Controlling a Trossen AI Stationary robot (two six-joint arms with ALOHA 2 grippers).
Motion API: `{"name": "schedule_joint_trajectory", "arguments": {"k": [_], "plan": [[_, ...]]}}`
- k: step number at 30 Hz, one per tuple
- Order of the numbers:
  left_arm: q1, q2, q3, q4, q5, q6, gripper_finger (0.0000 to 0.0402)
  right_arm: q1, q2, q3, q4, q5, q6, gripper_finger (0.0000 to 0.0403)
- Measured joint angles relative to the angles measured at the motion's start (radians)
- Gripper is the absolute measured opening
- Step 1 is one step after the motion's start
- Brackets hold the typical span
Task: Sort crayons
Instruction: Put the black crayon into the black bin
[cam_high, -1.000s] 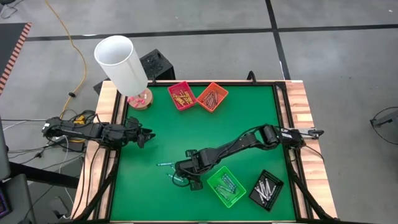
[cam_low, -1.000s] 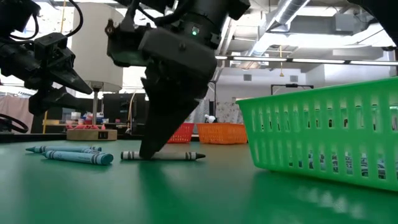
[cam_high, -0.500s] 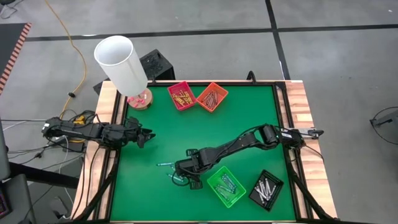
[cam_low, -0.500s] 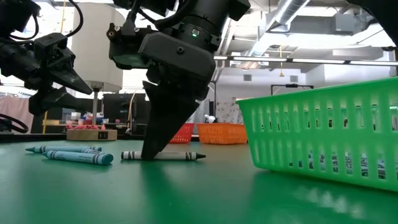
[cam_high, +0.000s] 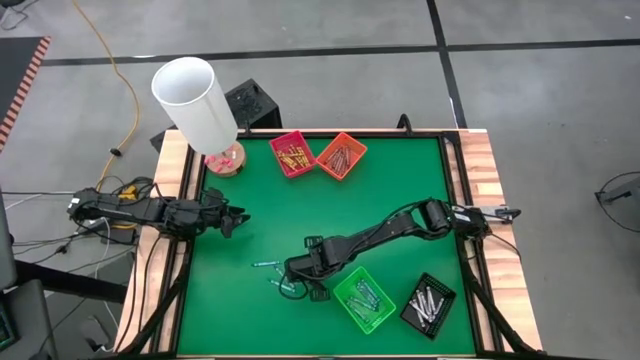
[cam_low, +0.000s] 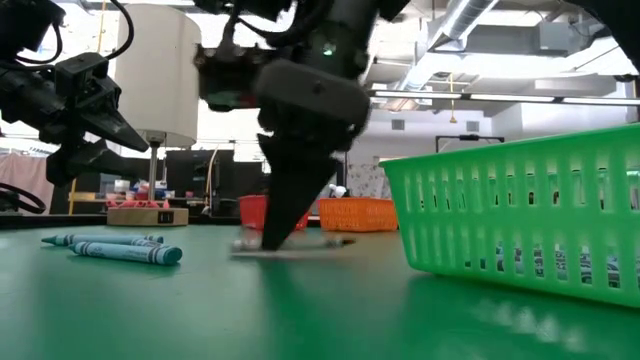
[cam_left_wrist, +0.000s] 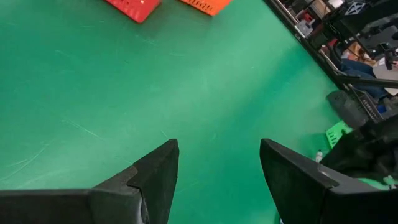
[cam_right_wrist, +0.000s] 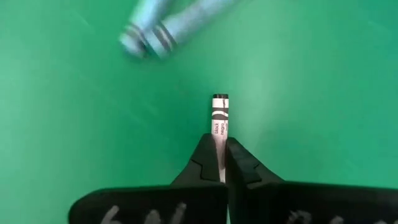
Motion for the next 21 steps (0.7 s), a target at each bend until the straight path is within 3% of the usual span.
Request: {"name": "schedule_joint_trajectory", "arguments": {"k": [11, 21], "plan": [[0.0, 0.0, 0.0, 0.0, 0.0, 0.0, 0.0215, 0.0, -0.115, 0.002, -0.082, 0.083, 0.016, 0.0002], [0.0, 0.0, 0.0, 0.0, -0.001, 0.0, 0.0215, 0.055, -0.215, 0.003, -0.303, 0.085, 0.182, 0.0002]]}}
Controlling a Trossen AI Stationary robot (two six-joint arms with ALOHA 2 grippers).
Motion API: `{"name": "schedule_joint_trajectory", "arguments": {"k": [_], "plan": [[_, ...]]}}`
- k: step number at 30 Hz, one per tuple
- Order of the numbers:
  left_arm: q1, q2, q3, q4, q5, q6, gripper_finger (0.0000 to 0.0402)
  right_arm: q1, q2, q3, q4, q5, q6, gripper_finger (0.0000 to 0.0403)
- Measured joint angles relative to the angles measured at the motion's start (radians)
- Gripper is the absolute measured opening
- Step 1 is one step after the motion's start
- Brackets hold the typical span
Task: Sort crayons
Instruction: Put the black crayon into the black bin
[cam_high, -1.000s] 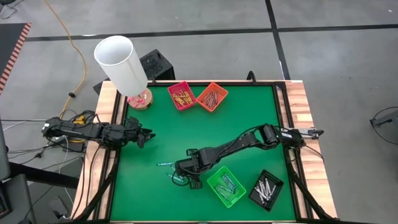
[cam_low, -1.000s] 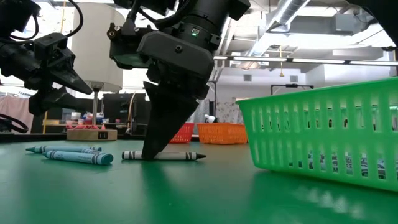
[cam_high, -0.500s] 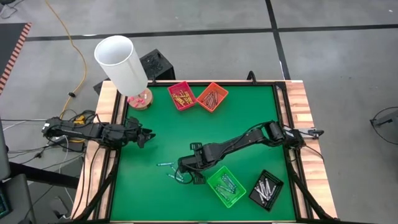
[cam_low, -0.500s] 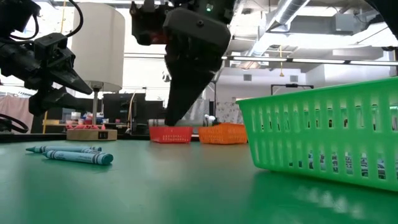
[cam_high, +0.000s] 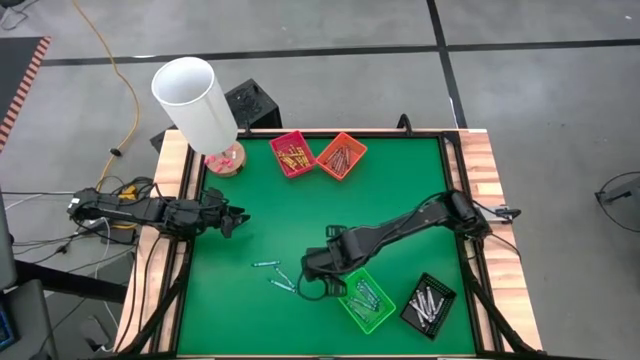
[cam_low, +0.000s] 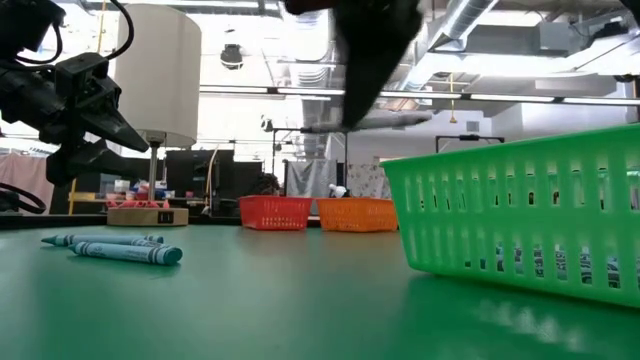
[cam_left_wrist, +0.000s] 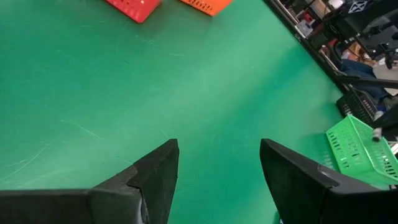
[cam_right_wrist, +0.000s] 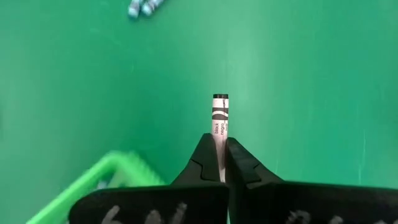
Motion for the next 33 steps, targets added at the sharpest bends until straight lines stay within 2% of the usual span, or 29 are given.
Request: {"name": "schedule_joint_trajectory", "arguments": {"k": [7, 13, 21, 33], "plan": [[0.0, 0.0, 0.0, 0.0, 0.0, 0.0, 0.0215, 0.095, -0.019, 0.0, -0.254, -0.01, 0.213, 0.0001], [0.0, 0.0, 0.0, 0.0, 0.0, 0.0, 0.0215, 0.198, -0.024, 0.0, -0.457, -0.012, 0.466, 0.0001], [0.0, 0.0, 0.0, 0.0, 0.0, 0.0, 0.0215, 0.331, -0.058, -0.003, -0.459, -0.067, 0.703, 0.0001], [0.0, 0.0, 0.0, 0.0, 0.0, 0.0, 0.0215, 0.5, -0.138, -0.004, -0.461, -0.071, 1.139, 0.0001]]}}
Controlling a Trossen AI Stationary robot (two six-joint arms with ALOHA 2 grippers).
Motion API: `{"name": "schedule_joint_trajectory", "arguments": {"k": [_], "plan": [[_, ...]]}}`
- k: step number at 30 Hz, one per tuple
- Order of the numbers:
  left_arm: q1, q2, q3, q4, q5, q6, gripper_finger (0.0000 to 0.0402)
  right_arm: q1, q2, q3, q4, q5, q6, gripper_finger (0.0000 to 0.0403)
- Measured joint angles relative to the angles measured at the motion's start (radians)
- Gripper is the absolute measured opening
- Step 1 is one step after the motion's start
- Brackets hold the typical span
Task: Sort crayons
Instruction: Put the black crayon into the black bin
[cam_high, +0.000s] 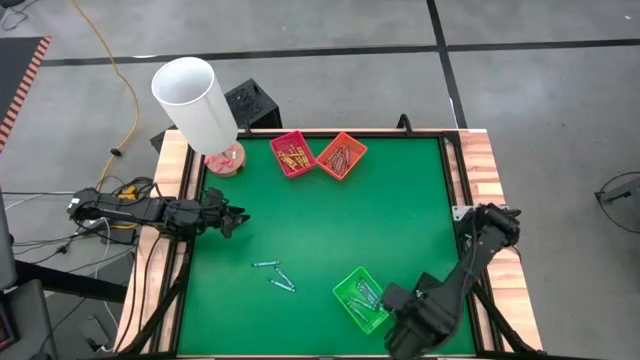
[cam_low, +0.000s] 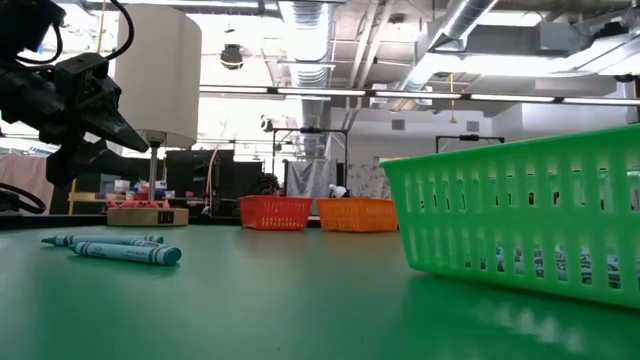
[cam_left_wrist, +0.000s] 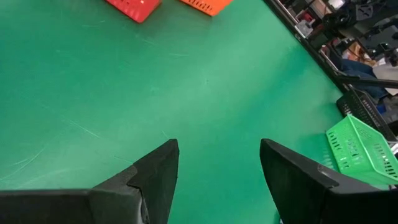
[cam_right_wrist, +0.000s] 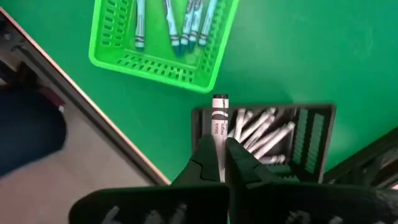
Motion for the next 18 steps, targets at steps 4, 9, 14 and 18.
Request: {"name": "schedule_joint_trajectory", "arguments": {"k": [4, 9, 14, 18], "plan": [[0.0, 0.0, 0.0, 0.0, 0.0, 0.0, 0.0215, 0.043, -0.029, -0.022, 0.001, -0.016, 0.131, 0.0001], [0.0, 0.0, 0.0, 0.0, 0.0, 0.0, 0.0215, 0.106, -0.093, -0.146, 0.001, -0.073, 0.31, 0.0001], [0.0, 0.0, 0.0, 0.0, 0.0, 0.0, 0.0215, 0.174, -0.17, -0.278, 0.004, -0.075, 0.532, 0.0001], [0.0, 0.0, 0.0, 0.0, 0.0, 0.0, 0.0215, 0.207, -0.216, -0.365, 0.042, -0.064, 0.652, 0.0001]]}}
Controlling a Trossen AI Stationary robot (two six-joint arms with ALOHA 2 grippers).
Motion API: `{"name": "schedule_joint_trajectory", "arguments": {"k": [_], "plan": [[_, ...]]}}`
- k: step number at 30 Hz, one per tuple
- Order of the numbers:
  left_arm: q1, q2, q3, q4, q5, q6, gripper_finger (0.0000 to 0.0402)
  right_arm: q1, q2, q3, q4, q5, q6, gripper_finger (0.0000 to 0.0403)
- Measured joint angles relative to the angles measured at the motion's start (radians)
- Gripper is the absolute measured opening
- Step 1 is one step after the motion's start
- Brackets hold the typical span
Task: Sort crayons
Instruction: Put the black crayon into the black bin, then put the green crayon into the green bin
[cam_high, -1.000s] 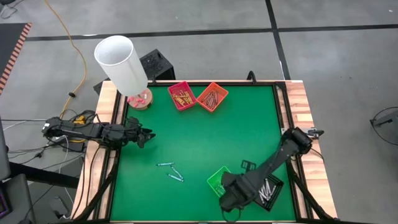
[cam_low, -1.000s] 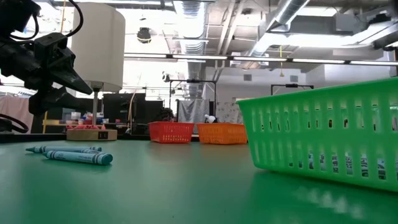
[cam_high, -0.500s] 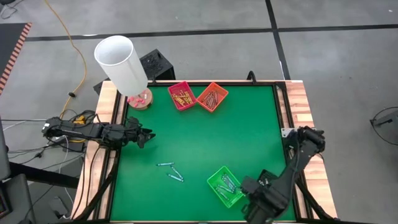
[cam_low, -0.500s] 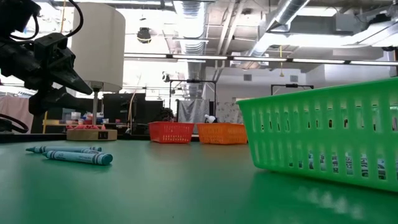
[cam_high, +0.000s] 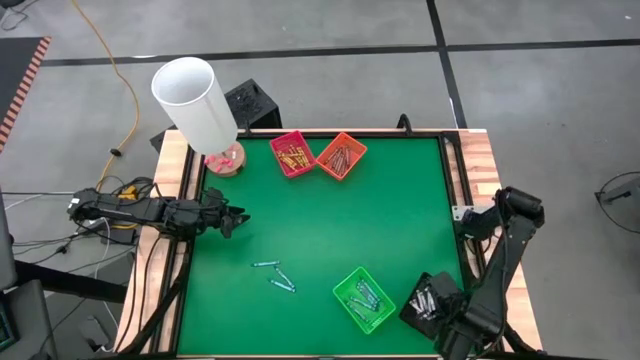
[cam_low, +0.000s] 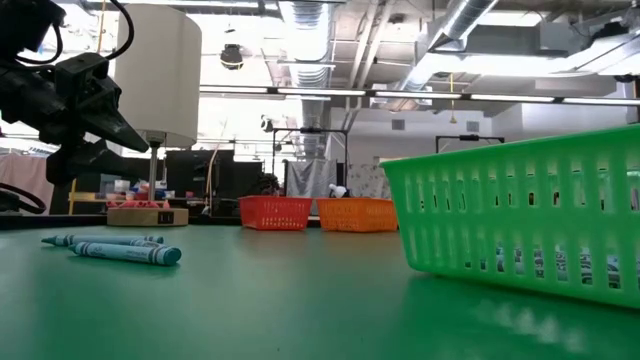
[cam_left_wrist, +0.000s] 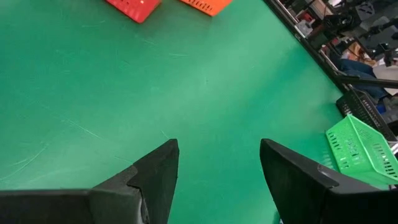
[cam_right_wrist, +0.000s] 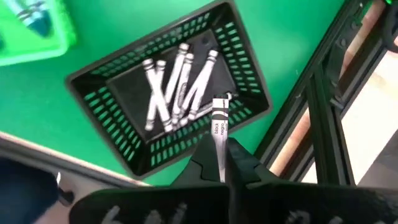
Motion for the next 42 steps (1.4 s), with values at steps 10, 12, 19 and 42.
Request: {"name": "schedule_joint_trajectory", "arguments": {"k": [10, 12, 19, 42], "plan": [[0.0, 0.0, 0.0, 0.0, 0.0, 0.0, 0.0215, -0.027, -0.022, -0.173, 0.181, 0.019, 0.051, 0.0001], [0.0, 0.0, 0.0, 0.0, 0.0, 0.0, 0.0215, -0.04, -0.022, -0.188, 0.204, 0.025, 0.051, 0.0001], [0.0, 0.0, 0.0, 0.0, 0.0, 0.0, 0.0215, -0.072, -0.021, -0.257, 0.27, 0.025, 0.059, 0.0002], [0.0, 0.0, 0.0, 0.0, 0.0, 0.0, 0.0215, -0.112, -0.023, -0.275, 0.36, 0.023, -0.051, 0.0064]]}}
